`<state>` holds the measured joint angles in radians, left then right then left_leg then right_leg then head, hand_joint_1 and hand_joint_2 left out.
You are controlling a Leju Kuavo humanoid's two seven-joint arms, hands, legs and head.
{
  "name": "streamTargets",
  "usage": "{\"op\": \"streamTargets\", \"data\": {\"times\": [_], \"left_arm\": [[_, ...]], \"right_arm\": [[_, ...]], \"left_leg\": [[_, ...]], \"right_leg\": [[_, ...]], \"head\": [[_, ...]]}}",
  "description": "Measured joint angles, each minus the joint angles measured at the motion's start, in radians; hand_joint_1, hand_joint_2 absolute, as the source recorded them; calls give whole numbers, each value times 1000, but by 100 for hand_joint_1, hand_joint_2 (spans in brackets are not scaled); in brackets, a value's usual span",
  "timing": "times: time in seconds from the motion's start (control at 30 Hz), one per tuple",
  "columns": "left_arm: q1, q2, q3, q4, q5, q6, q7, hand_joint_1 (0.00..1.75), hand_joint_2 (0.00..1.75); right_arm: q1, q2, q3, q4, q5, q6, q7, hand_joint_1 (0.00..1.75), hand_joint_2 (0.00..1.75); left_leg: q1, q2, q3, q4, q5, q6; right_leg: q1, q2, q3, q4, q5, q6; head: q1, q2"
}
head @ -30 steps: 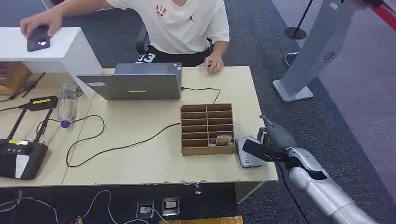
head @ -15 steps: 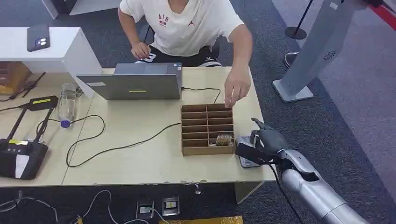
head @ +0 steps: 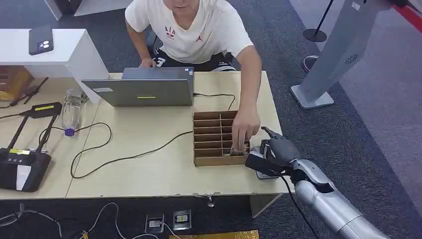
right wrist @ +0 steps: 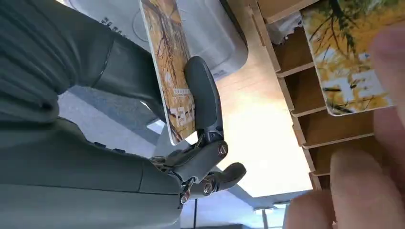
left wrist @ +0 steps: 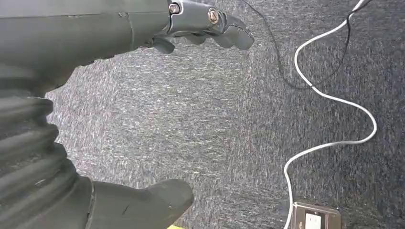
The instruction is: Pass the card to the sensor for recognition and then transmit it.
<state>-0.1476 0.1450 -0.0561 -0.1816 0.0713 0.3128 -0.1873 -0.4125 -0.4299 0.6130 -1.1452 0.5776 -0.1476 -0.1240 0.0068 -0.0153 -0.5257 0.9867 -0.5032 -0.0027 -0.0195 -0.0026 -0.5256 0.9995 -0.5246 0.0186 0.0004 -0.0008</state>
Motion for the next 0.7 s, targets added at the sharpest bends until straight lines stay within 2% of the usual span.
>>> {"op": "streamTargets", "data": {"times": [0.7], "left_arm": [[3,-2,0,0,-1,1,-3,0,175]], "right_arm": [[-20,0,-2,16,-18,0,8,175,175]], "left_leg": [[0,0,0,0,0,0]], "right_leg": [[0,0,0,0,0,0]], "head": [[0,0]]}}
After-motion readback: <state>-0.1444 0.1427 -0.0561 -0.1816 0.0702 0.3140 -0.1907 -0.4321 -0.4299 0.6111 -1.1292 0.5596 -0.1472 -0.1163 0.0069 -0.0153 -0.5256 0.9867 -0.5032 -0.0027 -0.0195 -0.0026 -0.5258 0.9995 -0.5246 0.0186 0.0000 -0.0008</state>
